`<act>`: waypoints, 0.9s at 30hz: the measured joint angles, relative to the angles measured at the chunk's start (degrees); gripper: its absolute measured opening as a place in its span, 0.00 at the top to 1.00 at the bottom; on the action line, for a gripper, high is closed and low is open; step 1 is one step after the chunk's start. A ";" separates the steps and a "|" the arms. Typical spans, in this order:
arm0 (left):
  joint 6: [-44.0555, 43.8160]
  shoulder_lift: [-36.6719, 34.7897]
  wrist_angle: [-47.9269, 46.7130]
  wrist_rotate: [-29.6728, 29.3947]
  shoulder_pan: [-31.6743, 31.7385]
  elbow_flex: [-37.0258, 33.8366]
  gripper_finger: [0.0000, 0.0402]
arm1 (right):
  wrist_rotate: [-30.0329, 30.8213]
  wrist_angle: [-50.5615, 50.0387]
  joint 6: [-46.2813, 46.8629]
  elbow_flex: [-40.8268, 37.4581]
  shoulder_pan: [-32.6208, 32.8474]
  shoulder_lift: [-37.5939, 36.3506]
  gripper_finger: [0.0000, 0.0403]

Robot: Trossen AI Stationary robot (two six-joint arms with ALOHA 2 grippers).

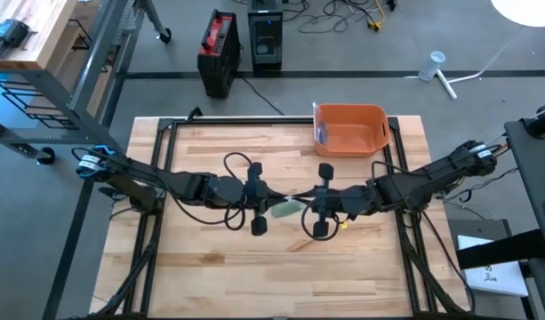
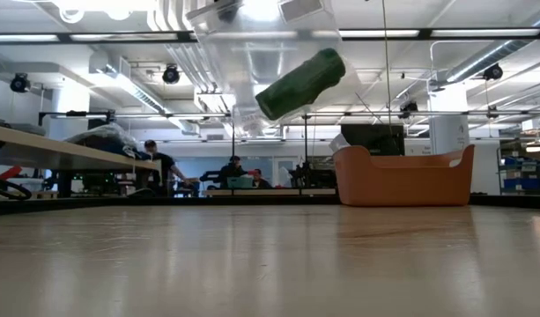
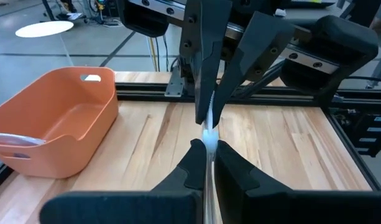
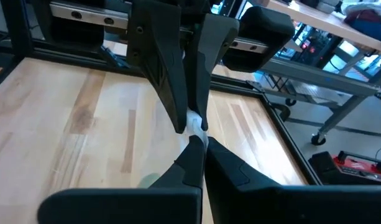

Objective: Roll bandage
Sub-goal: Close the transparent zip bag

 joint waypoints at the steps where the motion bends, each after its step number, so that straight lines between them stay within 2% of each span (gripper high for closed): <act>1: 0.00 -0.07 -0.44 0.04 0.00 0.00 0.99 | 0.00 -0.02 -0.09 0.00 0.00 0.00 1.00; 11: -0.43 -0.56 -4.33 0.82 -0.13 -0.20 0.99 | 1.09 0.29 -1.43 0.09 -0.02 -1.20 1.00; 18: -0.43 -0.63 -3.80 0.68 -0.11 -0.17 0.99 | -2.23 -0.14 -0.89 0.00 -0.01 -0.52 1.00; 21: -0.43 -0.63 -3.71 0.62 -0.13 -0.17 0.99 | -2.53 -0.13 -0.88 0.00 0.02 -0.52 0.96; 27: -0.40 -0.65 -3.80 0.51 -0.66 -0.17 0.99 | -2.67 1.08 -1.37 0.00 0.02 -0.29 0.82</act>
